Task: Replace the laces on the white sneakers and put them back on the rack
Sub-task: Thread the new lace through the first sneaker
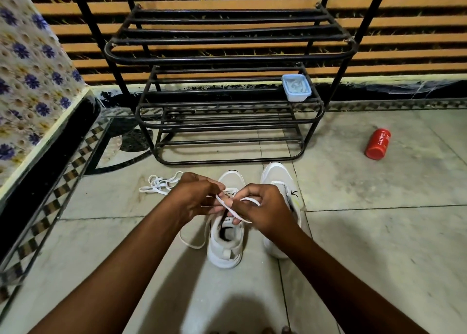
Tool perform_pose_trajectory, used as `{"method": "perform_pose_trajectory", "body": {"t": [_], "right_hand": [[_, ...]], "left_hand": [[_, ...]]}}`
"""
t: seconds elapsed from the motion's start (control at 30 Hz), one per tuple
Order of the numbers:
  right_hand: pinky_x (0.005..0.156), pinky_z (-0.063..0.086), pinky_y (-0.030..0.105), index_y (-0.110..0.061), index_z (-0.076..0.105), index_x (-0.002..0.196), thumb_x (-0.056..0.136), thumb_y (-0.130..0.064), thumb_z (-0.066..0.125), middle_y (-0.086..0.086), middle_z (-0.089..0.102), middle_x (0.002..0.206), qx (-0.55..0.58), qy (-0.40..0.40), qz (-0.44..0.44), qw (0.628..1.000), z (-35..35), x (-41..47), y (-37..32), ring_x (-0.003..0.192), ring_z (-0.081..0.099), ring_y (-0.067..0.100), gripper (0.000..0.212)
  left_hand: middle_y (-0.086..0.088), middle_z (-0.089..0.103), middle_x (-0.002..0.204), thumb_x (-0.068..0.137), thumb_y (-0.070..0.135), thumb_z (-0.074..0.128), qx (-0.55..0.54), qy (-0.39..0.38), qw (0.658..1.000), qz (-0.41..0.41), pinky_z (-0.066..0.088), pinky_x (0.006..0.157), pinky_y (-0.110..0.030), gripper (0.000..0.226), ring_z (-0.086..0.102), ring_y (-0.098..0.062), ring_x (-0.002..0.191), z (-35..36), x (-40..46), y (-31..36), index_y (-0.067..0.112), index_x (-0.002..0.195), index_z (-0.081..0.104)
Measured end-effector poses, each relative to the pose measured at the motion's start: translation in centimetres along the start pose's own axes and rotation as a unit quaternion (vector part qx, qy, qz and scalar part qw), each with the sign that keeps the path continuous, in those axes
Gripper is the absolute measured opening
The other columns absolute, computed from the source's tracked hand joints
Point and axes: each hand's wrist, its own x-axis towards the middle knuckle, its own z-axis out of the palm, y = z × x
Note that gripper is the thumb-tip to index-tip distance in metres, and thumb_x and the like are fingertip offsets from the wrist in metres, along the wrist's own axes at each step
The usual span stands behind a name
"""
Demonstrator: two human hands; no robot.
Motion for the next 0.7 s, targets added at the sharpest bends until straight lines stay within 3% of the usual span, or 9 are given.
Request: {"method": "perform_pose_trajectory", "body": {"t": [0.07, 0.13, 0.2, 0.23, 0.3, 0.37, 0.5, 0.63, 0.7], "right_hand": [[0.046, 0.046, 0.018, 0.001, 0.068, 0.084, 0.089, -0.021, 0.078, 0.021, 0.074, 0.076, -0.002, -0.006, 0.03, 1.0, 0.2, 0.4, 0.5, 0.056, 0.069, 0.022, 0.024], [0.046, 0.044, 0.018, -0.003, 0.067, 0.081, 0.096, -0.024, 0.07, 0.015, 0.074, 0.071, -0.036, -0.015, 0.039, 0.998, 0.3, 1.2, 1.8, 0.052, 0.066, 0.017, 0.026], [0.054, 0.049, 0.025, -0.01, 0.07, 0.083, 0.1, -0.021, 0.063, 0.01, 0.073, 0.07, -0.112, -0.02, 0.003, 0.994, 0.5, 2.0, 3.3, 0.057, 0.067, 0.019, 0.021], [0.062, 0.053, 0.029, -0.015, 0.073, 0.089, 0.099, -0.019, 0.06, 0.007, 0.074, 0.073, -0.184, -0.03, -0.029, 0.982, 0.6, 2.5, 3.8, 0.064, 0.069, 0.021, 0.016], [0.081, 0.056, 0.036, -0.027, 0.071, 0.115, 0.096, -0.02, 0.055, 0.006, 0.075, 0.093, -0.364, -0.079, -0.071, 0.925, 1.0, 3.2, 4.4, 0.087, 0.07, 0.029, 0.025], [0.087, 0.054, 0.04, -0.034, 0.058, 0.133, 0.096, -0.026, 0.053, 0.01, 0.069, 0.114, -0.489, -0.13, -0.074, 0.86, 1.8, 3.9, 4.2, 0.105, 0.064, 0.034, 0.037], [0.081, 0.05, 0.038, -0.021, 0.06, 0.117, 0.101, -0.043, 0.05, 0.015, 0.063, 0.114, -0.584, -0.159, -0.071, 0.793, 3.7, 4.9, 3.8, 0.106, 0.063, 0.039, 0.029], [0.073, 0.041, 0.035, -0.016, 0.055, 0.117, 0.103, -0.041, 0.052, 0.018, 0.063, 0.108, -0.552, -0.151, -0.089, 0.815, 3.9, 4.8, 3.7, 0.101, 0.061, 0.039, 0.029], [0.071, 0.039, 0.035, -0.016, 0.055, 0.104, 0.103, -0.038, 0.053, 0.016, 0.065, 0.096, -0.506, -0.134, -0.104, 0.846, 3.8, 4.7, 3.8, 0.096, 0.06, 0.038, 0.022]], "left_hand": [[-0.019, 0.069, 0.073, 0.093, -0.009, 0.056, 0.02, 0.007, 1.0, 0.023, 0.061, 0.066, -0.035, 0.019, 0.068, -0.022, 0.058, -1.0, 0.1, 0.1, -0.008, 0.105, 0.071], [-0.016, 0.065, 0.072, 0.094, -0.008, 0.056, 0.051, 0.017, 0.997, 0.051, 0.057, 0.06, -0.031, 0.02, 0.057, -0.016, 0.049, -1.9, 0.3, 0.1, -0.006, 0.103, 0.074], [-0.009, 0.07, 0.073, 0.093, -0.004, 0.062, 0.129, 0.034, 0.985, 0.109, 0.047, 0.051, -0.027, 0.017, 0.05, -0.017, 0.049, -3.1, 0.7, -0.1, 0.003, 0.093, 0.078], [-0.003, 0.073, 0.073, 0.092, 0.0, 0.066, 0.179, 0.046, 0.972, 0.146, 0.048, 0.054, -0.03, 0.017, 0.056, -0.021, 0.054, -3.6, 0.9, -0.4, 0.01, 0.087, 0.08], [0.003, 0.077, 0.072, 0.088, 0.006, 0.072, 0.273, 0.081, 0.939, 0.191, 0.054, 0.069, -0.034, 0.018, 0.07, -0.02, 0.072, -4.2, 1.4, -0.9, 0.019, 0.079, 0.081], [0.003, 0.076, 0.073, 0.086, 0.006, 0.073, 0.305, 0.1, 0.927, 0.195, 0.05, 0.064, -0.027, 0.02, 0.066, -0.002, 0.065, -4.4, 1.7, -1.5, 0.021, 0.075, 0.081], [-0.004, 0.074, 0.069, 0.087, 0.002, 0.069, 0.318, 0.112, 0.919, 0.205, 0.044, 0.047, -0.02, 0.027, 0.051, 0.0, 0.042, -4.5, 2.1, -2.3, 0.02, 0.07, 0.077], [-0.003, 0.072, 0.067, 0.088, 0.002, 0.068, 0.34, 0.121, 0.907, 0.215, 0.048, 0.053, -0.023, 0.024, 0.058, -0.008, 0.052, -4.6, 1.8, -2.3, 0.017, 0.071, 0.075], [-0.002, 0.073, 0.068, 0.09, 0.003, 0.068, 0.332, 0.114, 0.912, 0.211, 0.053, 0.061, -0.028, 0.022, 0.062, -0.009, 0.056, -4.4, 2.0, -2.4, 0.016, 0.073, 0.073]]}}
